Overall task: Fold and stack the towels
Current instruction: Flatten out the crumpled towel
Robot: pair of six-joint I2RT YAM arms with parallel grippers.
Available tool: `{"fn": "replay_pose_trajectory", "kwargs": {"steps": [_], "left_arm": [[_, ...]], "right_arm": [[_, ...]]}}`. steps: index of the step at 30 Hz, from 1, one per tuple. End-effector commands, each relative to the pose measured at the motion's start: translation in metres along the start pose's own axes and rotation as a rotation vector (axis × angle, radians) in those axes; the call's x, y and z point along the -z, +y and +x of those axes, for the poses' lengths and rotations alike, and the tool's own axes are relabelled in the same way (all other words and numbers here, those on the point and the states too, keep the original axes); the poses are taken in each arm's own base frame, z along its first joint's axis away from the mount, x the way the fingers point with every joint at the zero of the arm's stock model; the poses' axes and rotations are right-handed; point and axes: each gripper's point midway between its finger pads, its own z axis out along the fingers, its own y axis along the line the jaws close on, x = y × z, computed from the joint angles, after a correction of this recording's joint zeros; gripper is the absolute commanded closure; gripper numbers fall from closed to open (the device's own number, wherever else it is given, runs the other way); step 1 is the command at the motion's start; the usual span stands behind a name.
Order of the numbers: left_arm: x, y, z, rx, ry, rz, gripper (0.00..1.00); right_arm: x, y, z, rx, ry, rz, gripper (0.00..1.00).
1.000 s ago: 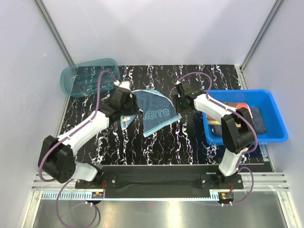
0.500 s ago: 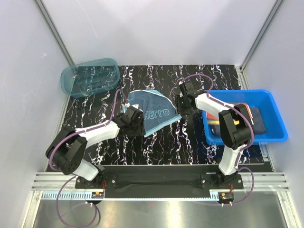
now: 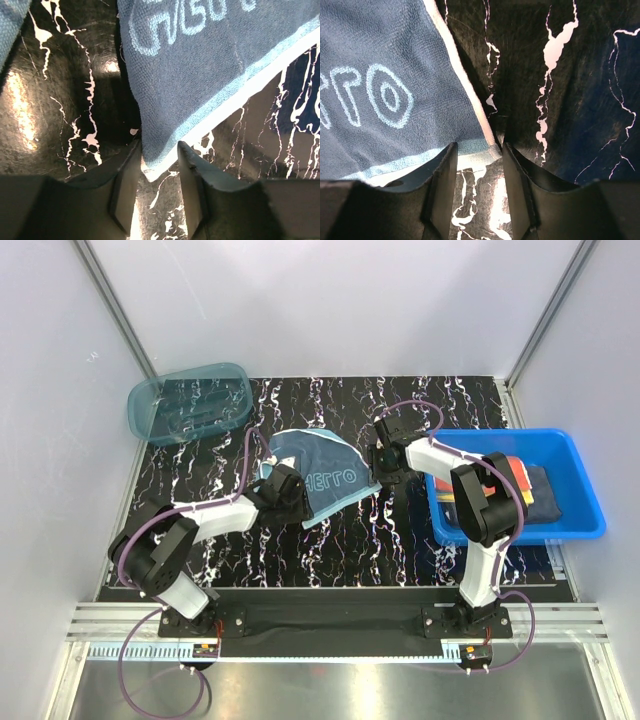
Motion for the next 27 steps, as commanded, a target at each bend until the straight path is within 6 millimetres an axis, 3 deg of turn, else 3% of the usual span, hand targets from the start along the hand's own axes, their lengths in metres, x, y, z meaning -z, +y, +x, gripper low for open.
{"fn": "replay_pose_trajectory", "kwargs": {"steps": [1, 8, 13, 18, 22, 23, 26, 27], "left_arm": [[-0.005, 0.017, 0.020, -0.006, 0.053, -0.056, 0.60], [-0.005, 0.022, 0.020, -0.012, 0.050, -0.083, 0.81], [-0.004, 0.020, 0.014, -0.023, 0.041, -0.086, 1.00], [-0.007, 0.014, 0.012, -0.026, 0.040, -0.066, 1.00], [-0.009, 0.008, 0.010, -0.024, 0.048, -0.050, 1.00], [-0.006, 0.001, 0.004, -0.030, 0.036, -0.032, 1.00], [0.007, -0.005, -0.015, -0.085, 0.009, -0.050, 1.00], [0.021, -0.025, -0.041, -0.103, -0.053, -0.013, 1.00]], "right_arm": [[-0.005, -0.009, 0.006, -0.006, 0.000, 0.036, 0.52], [-0.003, -0.015, 0.002, 0.005, -0.014, 0.070, 0.46], [-0.008, -0.003, 0.025, -0.029, 0.048, -0.007, 0.54], [-0.004, 0.005, 0.034, -0.061, 0.058, -0.062, 0.64], [0.001, 0.010, 0.034, -0.085, 0.054, -0.088, 0.87], [0.004, 0.011, 0.031, -0.086, 0.050, -0.088, 0.97], [0.031, 0.013, 0.007, -0.061, -0.001, -0.072, 1.00], [0.049, 0.016, -0.007, -0.047, -0.050, -0.074, 1.00]]}}
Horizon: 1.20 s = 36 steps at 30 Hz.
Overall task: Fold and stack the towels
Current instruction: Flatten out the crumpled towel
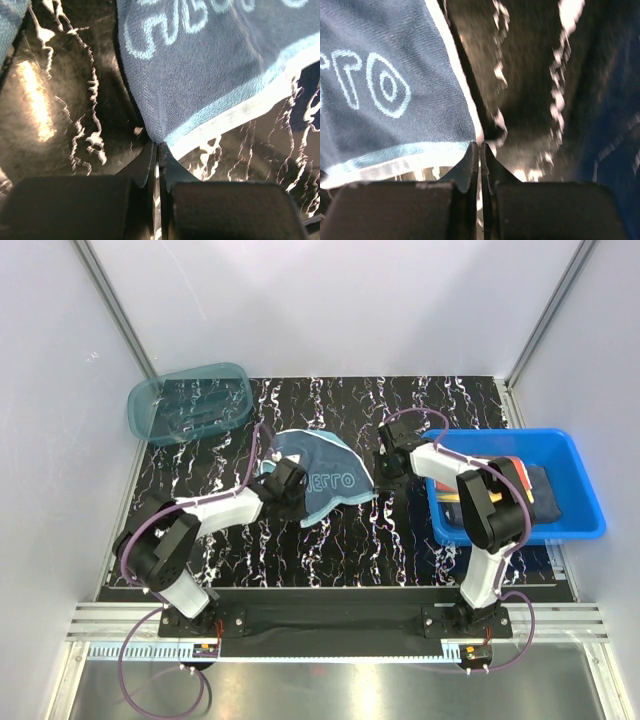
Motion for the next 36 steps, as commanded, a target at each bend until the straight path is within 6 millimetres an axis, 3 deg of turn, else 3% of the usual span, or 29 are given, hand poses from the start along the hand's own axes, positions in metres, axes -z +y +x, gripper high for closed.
{"fn": "replay_pose_trajectory", "kwargs": {"steps": [1, 2, 3, 4, 6, 7, 8, 9, 10, 11, 13, 14, 16, 17, 22, 29, 33, 36], "left_arm": [[0.033, -0.023, -0.046, -0.106, -0.084, 0.000, 1.00], [0.043, -0.023, -0.059, -0.122, -0.115, -0.031, 1.00], [0.070, -0.043, -0.092, -0.149, -0.197, -0.001, 1.00], [0.083, -0.041, -0.097, -0.162, -0.193, -0.026, 1.00], [0.119, -0.058, -0.122, -0.187, -0.260, 0.015, 1.00], [0.151, -0.074, -0.142, -0.188, -0.302, 0.047, 1.00], [0.168, -0.080, -0.151, -0.191, -0.319, 0.062, 1.00], [0.186, -0.087, -0.157, -0.201, -0.333, 0.082, 1.00], [0.223, -0.102, -0.170, -0.204, -0.372, 0.131, 1.00], [0.238, -0.110, -0.170, -0.208, -0.370, 0.177, 1.00], [0.283, -0.129, -0.171, -0.220, -0.397, 0.285, 1.00], [0.297, -0.136, -0.169, -0.224, -0.396, 0.332, 1.00], [0.316, -0.147, -0.160, -0.230, -0.384, 0.409, 1.00], [0.332, -0.155, -0.153, -0.241, -0.379, 0.471, 1.00], [0.360, -0.173, -0.126, -0.263, -0.349, 0.603, 1.00], [0.385, -0.160, -0.115, -0.196, -0.397, 0.602, 1.00], [0.382, -0.156, -0.121, -0.194, -0.404, 0.558, 1.00], [0.374, -0.156, -0.140, -0.191, -0.431, 0.489, 1.00]], "right_arm": [[0.062, 0.018, -0.040, 0.027, -0.106, -0.015, 1.00], [0.078, 0.024, -0.051, 0.040, -0.143, -0.024, 1.00], [0.106, 0.030, -0.067, 0.048, -0.218, -0.036, 1.00], [0.132, 0.038, -0.084, 0.054, -0.280, -0.051, 1.00], [0.186, 0.048, -0.106, 0.075, -0.412, -0.084, 1.00], [0.213, 0.056, -0.117, 0.079, -0.474, -0.106, 1.00], [0.232, 0.058, -0.122, 0.081, -0.513, -0.115, 1.00], [0.264, 0.058, -0.126, 0.075, -0.587, -0.117, 1.00], [0.285, 0.061, -0.129, 0.078, -0.629, -0.134, 1.00], [0.314, 0.064, -0.126, 0.080, -0.686, -0.163, 1.00], [0.339, 0.067, -0.118, 0.088, -0.731, -0.203, 1.00], [0.364, 0.067, -0.111, 0.091, -0.787, -0.231, 1.00], [0.379, 0.074, -0.098, 0.111, -0.810, -0.303, 1.00], [0.400, 0.075, -0.088, 0.108, -0.858, -0.344, 1.00], [0.433, 0.087, -0.058, 0.124, -0.914, -0.502, 1.00], [0.472, 0.086, -0.034, 0.048, -0.966, -0.599, 1.00], [0.485, 0.088, -0.043, 0.024, -1.017, -0.618, 1.00], [0.482, 0.085, -0.064, -0.023, -1.043, -0.570, 1.00]]}}
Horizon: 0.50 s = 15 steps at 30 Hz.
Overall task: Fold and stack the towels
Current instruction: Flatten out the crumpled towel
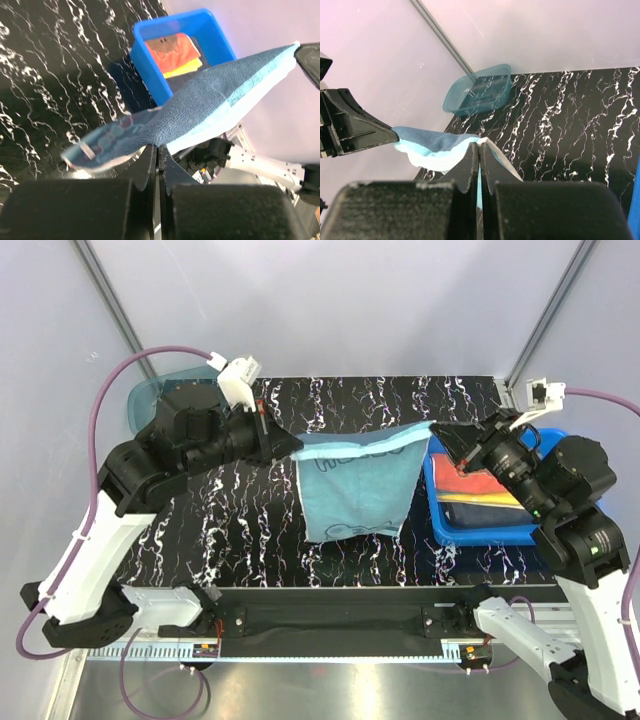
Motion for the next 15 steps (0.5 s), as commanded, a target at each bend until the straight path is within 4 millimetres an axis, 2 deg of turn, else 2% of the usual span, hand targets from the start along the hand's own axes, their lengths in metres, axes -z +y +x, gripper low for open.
{"fn": "replay_pose_trajectory", "kwargs": {"steps": [1, 2, 3, 4, 5, 7, 8, 9, 10, 11, 12, 13, 14, 15], "left_arm": [[-0.005, 0.008, -0.030, -0.012, -0.089, -0.069, 1.00], [-0.015, 0.015, -0.036, -0.002, -0.090, -0.093, 1.00], [-0.019, 0.030, -0.052, 0.021, -0.126, -0.120, 1.00], [-0.025, 0.032, -0.057, 0.033, -0.117, -0.097, 1.00], [-0.032, 0.048, -0.075, 0.046, -0.162, -0.128, 1.00], [-0.040, 0.060, -0.094, 0.030, -0.215, -0.136, 1.00], [-0.054, 0.073, -0.100, 0.032, -0.215, -0.151, 1.00], [-0.056, 0.087, -0.119, 0.028, -0.262, -0.161, 1.00], [-0.065, 0.088, -0.123, 0.017, -0.250, -0.118, 1.00], [-0.087, 0.103, -0.130, 0.008, -0.251, -0.112, 1.00], [-0.096, 0.122, -0.134, 0.018, -0.249, -0.127, 1.00], [-0.109, 0.127, -0.132, 0.025, -0.213, -0.081, 1.00], [-0.121, 0.133, -0.135, 0.039, -0.207, -0.045, 1.00], [-0.142, 0.154, -0.127, 0.076, -0.149, -0.013, 1.00]], "right_arm": [[-0.022, 0.001, -0.025, -0.013, -0.077, 0.021, 1.00], [-0.040, -0.008, -0.021, -0.012, -0.054, 0.053, 1.00], [-0.048, -0.006, -0.028, -0.004, -0.069, 0.044, 1.00], [-0.058, -0.008, -0.029, 0.021, -0.066, 0.048, 1.00], [-0.079, -0.014, -0.031, 0.030, -0.063, 0.068, 1.00], [-0.102, -0.020, -0.034, 0.072, -0.057, 0.081, 1.00], [-0.128, -0.035, -0.022, 0.079, -0.020, 0.116, 1.00], [-0.140, -0.032, -0.032, 0.092, -0.043, 0.106, 1.00], [-0.165, -0.047, -0.018, 0.112, -0.001, 0.130, 1.00], [-0.177, -0.051, -0.015, 0.121, 0.004, 0.133, 1.00], [-0.188, -0.051, -0.021, 0.131, -0.019, 0.124, 1.00], [-0.210, -0.068, -0.006, 0.138, 0.015, 0.150, 1.00], [-0.220, -0.075, -0.003, 0.142, 0.017, 0.154, 1.00], [-0.231, -0.078, -0.006, 0.162, -0.001, 0.144, 1.00]]}}
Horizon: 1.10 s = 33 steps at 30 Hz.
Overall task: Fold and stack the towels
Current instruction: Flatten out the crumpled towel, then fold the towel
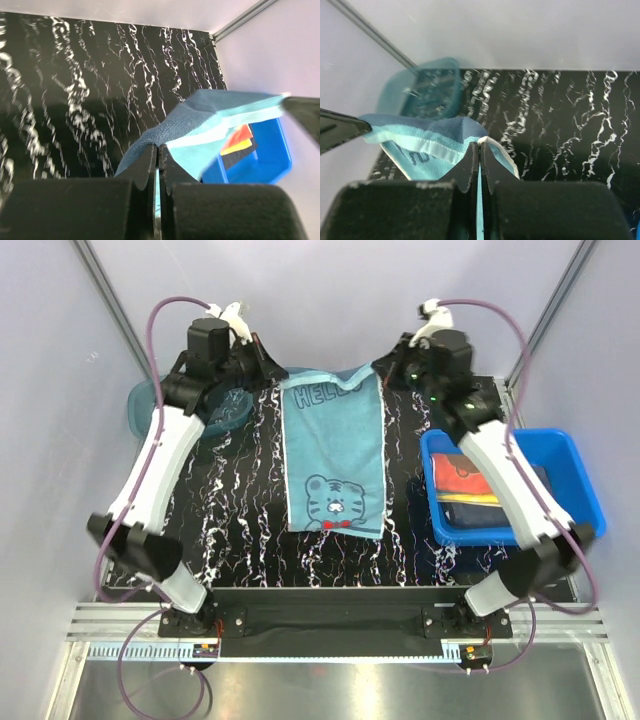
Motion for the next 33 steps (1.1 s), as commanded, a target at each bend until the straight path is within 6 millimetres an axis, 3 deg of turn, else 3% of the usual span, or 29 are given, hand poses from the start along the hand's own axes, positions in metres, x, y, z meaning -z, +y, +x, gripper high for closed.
{"fn": "replay_pose_trajectory", "kwargs": {"steps": [1, 2, 3, 4, 5, 7, 12, 13, 17, 20, 24, 26, 28, 29, 31, 33], "left_arm": [[-0.044, 0.000, -0.014, -0.005, 0.019, 0.216, 1.00], [-0.053, 0.003, -0.022, 0.002, -0.008, 0.240, 1.00], [-0.072, 0.015, -0.013, 0.017, 0.020, 0.246, 1.00], [-0.079, 0.016, -0.011, 0.015, 0.027, 0.271, 1.00], [-0.089, 0.019, -0.013, 0.001, 0.017, 0.283, 1.00], [-0.110, 0.026, -0.012, -0.013, 0.039, 0.319, 1.00], [-0.140, 0.042, -0.020, -0.030, 0.023, 0.372, 1.00], [-0.143, 0.044, -0.019, -0.015, 0.035, 0.389, 1.00], [-0.164, 0.070, 0.000, 0.061, 0.107, 0.345, 1.00], [-0.166, 0.086, 0.026, 0.114, 0.185, 0.296, 1.00], [-0.150, 0.107, 0.065, 0.167, 0.291, 0.190, 1.00], [-0.143, 0.124, 0.095, 0.178, 0.371, 0.115, 1.00], [-0.135, 0.135, 0.111, 0.184, 0.418, 0.060, 1.00], [-0.128, 0.141, 0.121, 0.192, 0.457, 0.022, 1.00], [-0.118, 0.147, 0.130, 0.193, 0.473, -0.023, 1.00], [-0.110, 0.148, 0.137, 0.192, 0.491, -0.040, 1.00]], "right_arm": [[-0.046, -0.017, -0.018, 0.083, -0.083, 0.012, 1.00], [-0.057, -0.020, -0.019, 0.090, -0.080, 0.002, 1.00], [-0.070, -0.026, -0.014, 0.103, -0.066, 0.000, 1.00], [-0.094, -0.042, 0.009, 0.099, -0.012, 0.015, 1.00], [-0.100, -0.046, 0.002, 0.101, -0.016, 0.003, 1.00], [-0.122, -0.062, 0.021, 0.102, 0.026, 0.009, 1.00], [-0.142, -0.077, 0.020, 0.102, 0.019, -0.017, 1.00], [-0.150, -0.085, 0.029, 0.100, 0.044, -0.006, 1.00], [-0.157, -0.099, 0.046, 0.066, 0.106, 0.015, 1.00], [-0.153, -0.112, 0.076, 0.027, 0.212, 0.058, 1.00], [-0.122, -0.142, 0.141, -0.050, 0.473, 0.169, 1.00], [-0.106, -0.152, 0.165, -0.073, 0.557, 0.197, 1.00], [-0.091, -0.147, 0.172, -0.071, 0.600, 0.177, 1.00], [-0.082, -0.151, 0.187, -0.082, 0.642, 0.184, 1.00], [-0.071, -0.150, 0.194, -0.083, 0.671, 0.193, 1.00], [-0.057, -0.152, 0.213, -0.106, 0.737, 0.203, 1.00]]}}
